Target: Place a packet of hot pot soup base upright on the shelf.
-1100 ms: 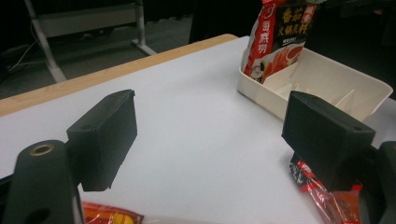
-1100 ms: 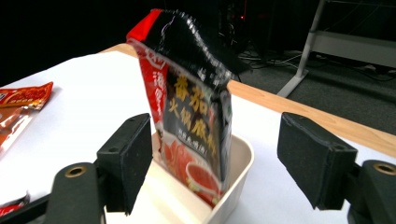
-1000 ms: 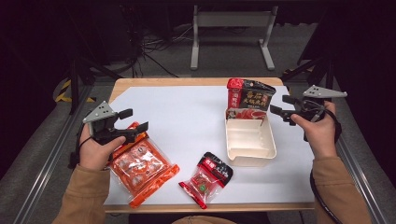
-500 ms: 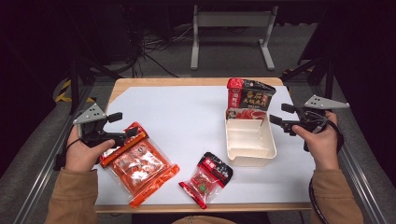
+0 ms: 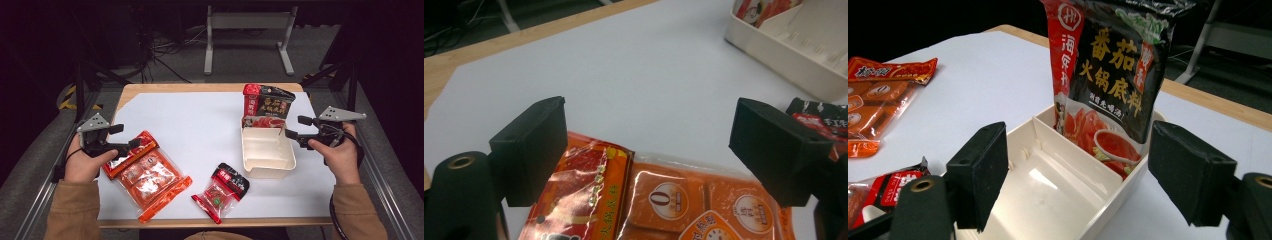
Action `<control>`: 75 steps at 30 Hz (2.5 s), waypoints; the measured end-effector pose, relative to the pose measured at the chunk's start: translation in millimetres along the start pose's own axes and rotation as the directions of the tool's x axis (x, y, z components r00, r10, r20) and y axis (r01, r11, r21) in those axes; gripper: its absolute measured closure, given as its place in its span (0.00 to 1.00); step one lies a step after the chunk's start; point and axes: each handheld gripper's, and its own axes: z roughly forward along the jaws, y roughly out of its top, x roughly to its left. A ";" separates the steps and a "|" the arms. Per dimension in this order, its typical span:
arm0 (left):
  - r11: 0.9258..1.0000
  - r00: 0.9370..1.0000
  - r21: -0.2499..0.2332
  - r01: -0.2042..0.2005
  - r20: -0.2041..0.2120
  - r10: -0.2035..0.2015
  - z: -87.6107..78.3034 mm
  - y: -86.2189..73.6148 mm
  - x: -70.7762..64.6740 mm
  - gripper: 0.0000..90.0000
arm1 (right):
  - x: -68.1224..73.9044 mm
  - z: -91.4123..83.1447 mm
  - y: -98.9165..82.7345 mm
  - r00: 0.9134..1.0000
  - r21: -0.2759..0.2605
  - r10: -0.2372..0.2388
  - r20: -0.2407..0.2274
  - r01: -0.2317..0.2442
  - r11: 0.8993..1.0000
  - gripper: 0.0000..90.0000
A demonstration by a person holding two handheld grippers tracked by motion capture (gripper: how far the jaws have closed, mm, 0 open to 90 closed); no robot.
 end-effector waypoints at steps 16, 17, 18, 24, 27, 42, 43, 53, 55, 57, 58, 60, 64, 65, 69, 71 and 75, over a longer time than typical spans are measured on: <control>0.996 0.993 0.025 0.085 -0.081 -0.083 -1.3 -36.4 26.5 0.22 | -1.5 15.7 -3.7 1.000 0.028 -0.011 -0.015 0.012 1.000 0.27; 0.996 0.993 0.025 0.086 -0.081 -0.084 0.1 -38.6 27.2 0.22 | -1.7 16.0 -4.2 1.000 0.032 -0.011 -0.015 0.012 0.999 0.27; 0.996 0.993 0.027 0.081 -0.083 -0.078 1.4 -40.3 28.3 0.22 | -1.7 16.4 -4.8 1.000 0.036 -0.009 -0.014 0.010 0.999 0.27; 0.994 0.990 0.035 0.099 -0.101 -0.095 5.8 -50.1 33.1 0.20 | -3.0 18.3 -8.3 1.000 0.046 0.001 -0.014 -0.001 0.999 0.27; 0.991 0.987 0.044 0.125 -0.109 -0.120 6.6 -60.1 37.6 0.20 | -3.7 18.4 -9.4 1.000 0.046 -0.002 -0.014 0.002 0.999 0.27; 0.976 0.962 0.021 0.215 -0.175 -0.208 0.9 -95.9 58.8 0.14 | -2.4 24.6 -13.1 1.000 0.065 0.001 -0.031 0.001 0.998 0.26; 0.973 0.958 0.025 0.229 -0.185 -0.221 1.3 -97.3 59.9 0.14 | -2.3 24.5 -13.1 1.000 0.065 0.001 -0.030 0.001 0.998 0.26; 0.951 0.942 0.092 0.295 -0.195 -0.274 6.8 -107.5 68.4 0.13 | -1.5 25.2 -13.4 0.999 0.067 0.002 -0.038 0.000 0.998 0.26; 0.949 0.941 0.094 0.300 -0.194 -0.278 7.2 -108.3 68.9 0.13 | -1.1 25.1 -13.4 0.999 0.068 0.000 -0.037 0.002 0.998 0.26; 0.941 0.937 0.109 0.319 -0.182 -0.297 8.5 -110.2 70.0 0.14 | -0.8 25.4 -13.4 0.999 0.069 0.000 -0.037 0.003 0.998 0.25; 0.937 0.936 0.116 0.329 -0.174 -0.307 9.0 -110.6 69.8 0.15 | -0.5 25.4 -13.4 0.999 0.071 0.003 -0.036 0.000 0.998 0.25; 0.932 0.933 0.119 0.343 -0.154 -0.324 9.9 -111.3 69.7 0.18 | -0.6 26.1 -13.6 0.999 0.071 -0.002 -0.036 0.005 0.997 0.25; 0.923 0.931 0.139 0.360 -0.116 -0.345 10.9 -111.7 68.6 0.23 | -0.2 26.4 -13.8 0.999 0.074 0.001 -0.038 0.002 0.997 0.25; 0.921 0.933 0.151 0.358 -0.104 -0.345 11.7 -111.7 68.2 0.23 | -0.7 26.0 -13.8 0.999 0.074 0.001 -0.037 0.002 0.997 0.25; 0.917 0.936 0.194 0.350 -0.118 -0.332 14.2 -112.5 66.3 0.27 | -1.0 25.7 -13.9 0.999 0.076 0.001 -0.038 0.002 0.997 0.25; 0.913 0.931 0.185 0.364 -0.105 -0.350 13.5 -112.4 65.8 0.30 | -1.1 26.1 -14.2 0.999 0.076 0.002 -0.039 0.001 0.997 0.25; 0.911 0.929 0.180 0.371 -0.063 -0.365 11.4 -111.6 65.3 0.36 | -1.2 26.6 -14.5 0.999 0.079 0.002 -0.038 0.002 0.997 0.25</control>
